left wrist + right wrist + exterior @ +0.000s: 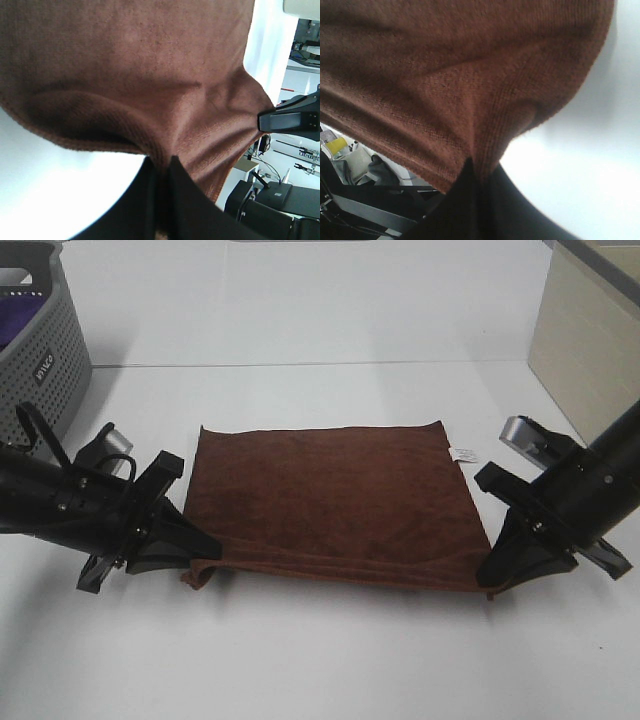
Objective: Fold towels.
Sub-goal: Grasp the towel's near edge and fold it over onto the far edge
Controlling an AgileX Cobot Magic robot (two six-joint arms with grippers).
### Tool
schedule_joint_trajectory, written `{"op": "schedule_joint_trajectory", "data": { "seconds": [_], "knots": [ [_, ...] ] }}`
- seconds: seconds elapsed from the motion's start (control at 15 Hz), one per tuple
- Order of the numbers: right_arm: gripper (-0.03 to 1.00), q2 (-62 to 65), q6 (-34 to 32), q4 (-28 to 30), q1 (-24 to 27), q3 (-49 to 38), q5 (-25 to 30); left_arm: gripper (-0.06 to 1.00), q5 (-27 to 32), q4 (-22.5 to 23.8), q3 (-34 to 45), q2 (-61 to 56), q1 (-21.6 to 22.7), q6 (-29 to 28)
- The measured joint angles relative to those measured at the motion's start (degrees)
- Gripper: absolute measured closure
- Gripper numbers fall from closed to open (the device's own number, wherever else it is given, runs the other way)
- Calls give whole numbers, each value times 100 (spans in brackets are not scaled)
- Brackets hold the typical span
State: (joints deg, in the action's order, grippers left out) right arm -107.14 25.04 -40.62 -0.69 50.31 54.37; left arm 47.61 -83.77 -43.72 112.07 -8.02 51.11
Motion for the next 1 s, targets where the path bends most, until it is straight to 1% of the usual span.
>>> {"op": "schedule_joint_trajectory", "data": {
  "seconds": [0.07, 0.13, 0.27, 0.4, 0.53, 0.73, 1.0],
  "knots": [
    [95, 0, 0, 0, 0, 0, 0, 93, 0, 0, 0, 0, 0, 0],
    [95, 0, 0, 11, 0, 223, 46, 93, 0, 0, -115, 0, 23, -29],
    [95, -11, 0, 86, 0, 877, 52, 93, -52, 0, -630, 6, 46, -183],
    [95, -138, 0, 40, -17, 1581, 57, 93, -269, 40, -1100, 6, 86, -430],
    [95, -453, 0, 97, -206, 2263, 40, 93, -579, 223, -1553, 6, 103, -567],
    [95, -1175, -97, 189, -453, 3300, -218, 93, -1112, 350, -2200, 201, 103, -590],
    [95, -1879, -229, 223, -453, 3999, -659, 93, -1318, 390, -3031, 1134, 120, -590]
  ]
}}
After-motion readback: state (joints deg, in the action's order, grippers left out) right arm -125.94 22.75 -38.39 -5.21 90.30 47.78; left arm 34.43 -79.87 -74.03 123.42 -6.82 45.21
